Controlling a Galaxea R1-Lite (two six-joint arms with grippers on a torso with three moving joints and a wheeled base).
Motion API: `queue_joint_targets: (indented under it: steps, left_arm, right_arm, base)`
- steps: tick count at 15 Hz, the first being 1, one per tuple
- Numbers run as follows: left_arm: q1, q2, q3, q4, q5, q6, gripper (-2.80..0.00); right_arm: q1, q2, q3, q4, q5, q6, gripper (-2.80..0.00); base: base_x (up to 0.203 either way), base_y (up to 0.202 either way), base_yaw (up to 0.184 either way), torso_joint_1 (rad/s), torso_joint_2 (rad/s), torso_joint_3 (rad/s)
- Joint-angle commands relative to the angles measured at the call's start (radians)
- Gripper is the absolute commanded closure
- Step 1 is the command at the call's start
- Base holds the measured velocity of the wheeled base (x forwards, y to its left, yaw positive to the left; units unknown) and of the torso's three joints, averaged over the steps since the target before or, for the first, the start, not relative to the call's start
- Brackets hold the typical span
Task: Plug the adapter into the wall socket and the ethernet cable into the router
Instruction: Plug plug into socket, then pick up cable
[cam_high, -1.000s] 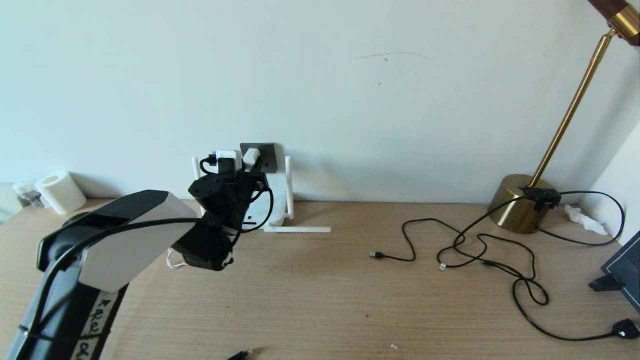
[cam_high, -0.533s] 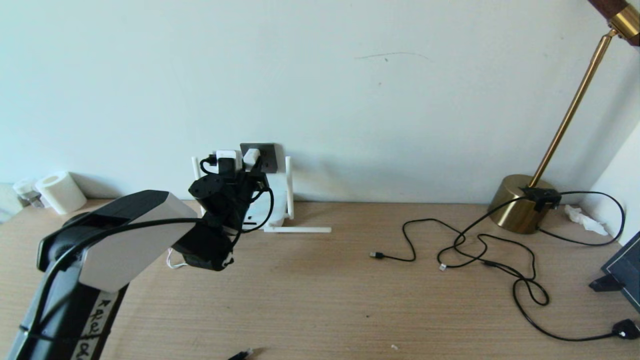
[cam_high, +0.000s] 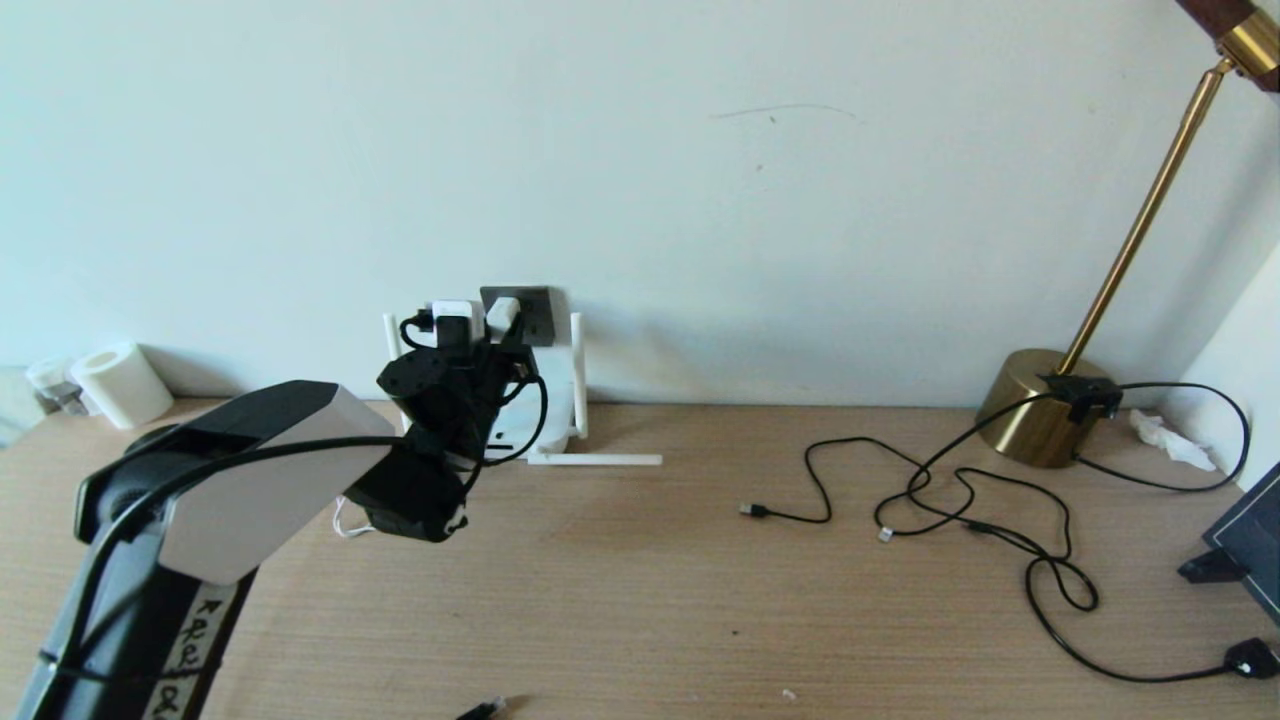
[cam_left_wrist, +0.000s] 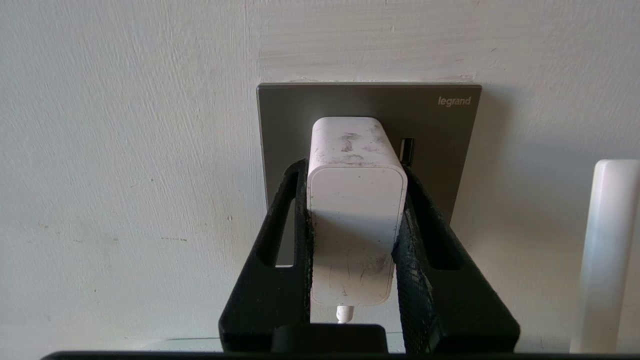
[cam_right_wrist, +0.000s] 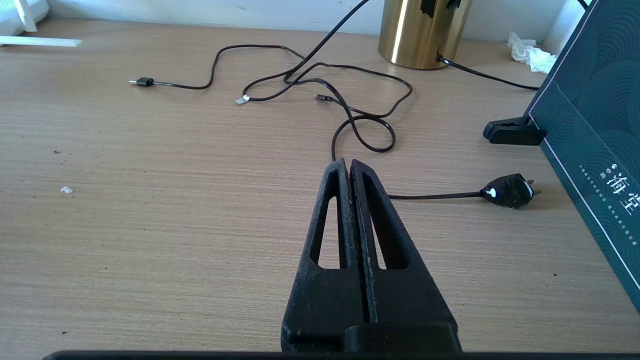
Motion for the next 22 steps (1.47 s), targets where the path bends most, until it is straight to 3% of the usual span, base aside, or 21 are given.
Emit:
queue_joint_targets:
  steps: [1, 5, 6, 7, 14, 18, 22]
  left_arm:
    - [0.000, 0.002, -0.001, -0.008, 0.001, 0.001, 0.00]
    - [0.000, 0.000, -0.001, -0.008, 0.000, -0.001, 0.00]
    - [0.000, -0.001, -0.001, -0.008, 0.000, -0.002, -0.54]
    - [0.000, -0.006, -0.001, -0.008, 0.001, -0.002, -2.80]
    - [-0.011, -0.051, 0.008, -0.010, 0.001, -0.002, -2.80]
    - [-0.060, -0.124, 0.087, -0.015, 0.001, -0.002, -2.80]
    - [-0.086, -0.382, 0.235, -0.011, -0.001, -0.002, -2.80]
  right_arm:
    - [0.000, 0.002, 0.000, 0.000, 0.000, 0.000, 0.00]
    - [0.000, 0.002, 0.000, 0.000, 0.000, 0.000, 0.00]
    - [0.001, 0.002, 0.000, 0.000, 0.000, -0.001, 0.00]
    - [0.000, 0.002, -0.001, 0.000, 0.000, -0.001, 0.00]
    - [0.000, 0.002, -0.001, 0.000, 0.000, 0.000, 0.00]
    - [0.000, 0.000, 0.000, 0.000, 0.000, 0.000, 0.00]
    - [-0.001, 0.002, -0.001, 0.000, 0.000, 0.000, 0.00]
  base:
    - [0.000, 0.000, 0.000, 0.000, 0.00, 0.000]
    - [0.000, 0.000, 0.000, 0.000, 0.00, 0.000]
    - [0.000, 0.000, 0.000, 0.000, 0.00, 0.000]
    - [0.000, 0.000, 0.000, 0.000, 0.00, 0.000]
    - [0.000, 0.000, 0.000, 0.000, 0.00, 0.000]
    - [0.000, 0.000, 0.000, 0.000, 0.00, 0.000]
    - [0.000, 0.000, 0.000, 0.000, 0.00, 0.000]
